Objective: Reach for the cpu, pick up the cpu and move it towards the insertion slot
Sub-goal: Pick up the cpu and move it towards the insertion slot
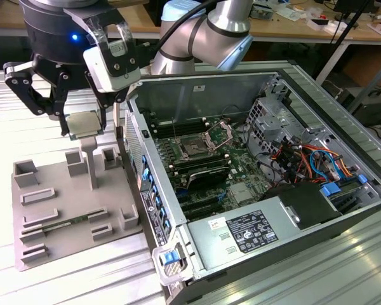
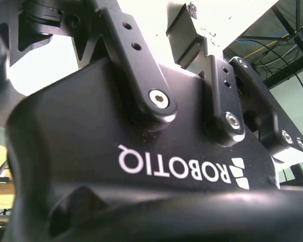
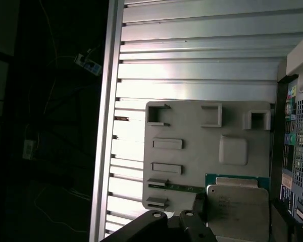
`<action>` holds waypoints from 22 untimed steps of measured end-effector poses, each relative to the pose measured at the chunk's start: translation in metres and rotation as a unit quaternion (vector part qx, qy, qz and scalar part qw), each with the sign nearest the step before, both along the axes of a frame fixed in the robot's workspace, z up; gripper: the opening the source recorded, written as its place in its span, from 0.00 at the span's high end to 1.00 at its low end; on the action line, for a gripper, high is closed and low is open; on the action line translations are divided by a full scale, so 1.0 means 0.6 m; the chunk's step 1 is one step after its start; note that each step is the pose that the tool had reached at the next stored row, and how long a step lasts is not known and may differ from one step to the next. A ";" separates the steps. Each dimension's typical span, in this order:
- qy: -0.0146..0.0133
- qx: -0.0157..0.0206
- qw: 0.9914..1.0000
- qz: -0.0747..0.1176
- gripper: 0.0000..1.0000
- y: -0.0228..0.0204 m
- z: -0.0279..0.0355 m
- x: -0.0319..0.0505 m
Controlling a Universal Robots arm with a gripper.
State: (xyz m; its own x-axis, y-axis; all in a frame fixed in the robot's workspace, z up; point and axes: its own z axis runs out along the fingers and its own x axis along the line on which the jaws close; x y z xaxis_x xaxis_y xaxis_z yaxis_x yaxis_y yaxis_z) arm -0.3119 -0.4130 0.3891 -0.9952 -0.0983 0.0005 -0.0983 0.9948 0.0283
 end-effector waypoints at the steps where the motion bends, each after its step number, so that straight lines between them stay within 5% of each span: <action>1: 0.000 0.000 1.000 0.000 0.45 0.0000 0.000 0.000; 22: 0.000 0.000 1.000 0.000 0.45 0.0000 0.000 0.009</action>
State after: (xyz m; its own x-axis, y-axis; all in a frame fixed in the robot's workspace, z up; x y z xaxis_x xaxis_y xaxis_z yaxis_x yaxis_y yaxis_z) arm -0.3064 -0.4129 0.3888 -0.9952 -0.0983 0.0006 -0.0983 0.9948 0.0283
